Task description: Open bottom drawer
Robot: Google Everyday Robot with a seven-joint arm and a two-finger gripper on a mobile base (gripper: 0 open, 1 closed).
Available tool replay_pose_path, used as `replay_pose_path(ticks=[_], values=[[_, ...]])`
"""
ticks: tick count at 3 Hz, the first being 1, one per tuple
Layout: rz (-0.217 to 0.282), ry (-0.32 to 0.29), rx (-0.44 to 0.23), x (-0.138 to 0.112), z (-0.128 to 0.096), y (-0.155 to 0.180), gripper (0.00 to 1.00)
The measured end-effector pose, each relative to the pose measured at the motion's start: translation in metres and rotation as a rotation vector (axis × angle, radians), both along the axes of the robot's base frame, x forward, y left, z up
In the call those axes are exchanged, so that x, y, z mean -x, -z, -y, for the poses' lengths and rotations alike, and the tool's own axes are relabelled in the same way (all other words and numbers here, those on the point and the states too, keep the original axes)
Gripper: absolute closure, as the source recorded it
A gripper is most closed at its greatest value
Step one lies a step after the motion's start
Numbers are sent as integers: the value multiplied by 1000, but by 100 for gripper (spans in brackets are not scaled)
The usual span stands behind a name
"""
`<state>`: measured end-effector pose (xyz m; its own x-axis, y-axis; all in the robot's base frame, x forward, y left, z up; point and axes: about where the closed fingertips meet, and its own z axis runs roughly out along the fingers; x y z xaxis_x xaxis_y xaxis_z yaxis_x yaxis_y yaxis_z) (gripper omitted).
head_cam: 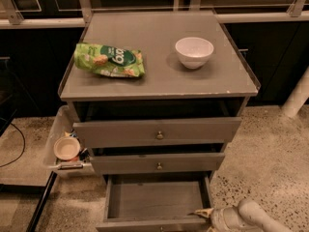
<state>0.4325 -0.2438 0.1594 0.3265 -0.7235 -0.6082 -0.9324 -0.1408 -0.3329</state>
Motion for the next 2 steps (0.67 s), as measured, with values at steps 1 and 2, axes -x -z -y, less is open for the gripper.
replay_pose_path(ticks=[1,2], values=[[0,0,0,0,0,0,0],[19,-14,1,2,-6,-11,0]])
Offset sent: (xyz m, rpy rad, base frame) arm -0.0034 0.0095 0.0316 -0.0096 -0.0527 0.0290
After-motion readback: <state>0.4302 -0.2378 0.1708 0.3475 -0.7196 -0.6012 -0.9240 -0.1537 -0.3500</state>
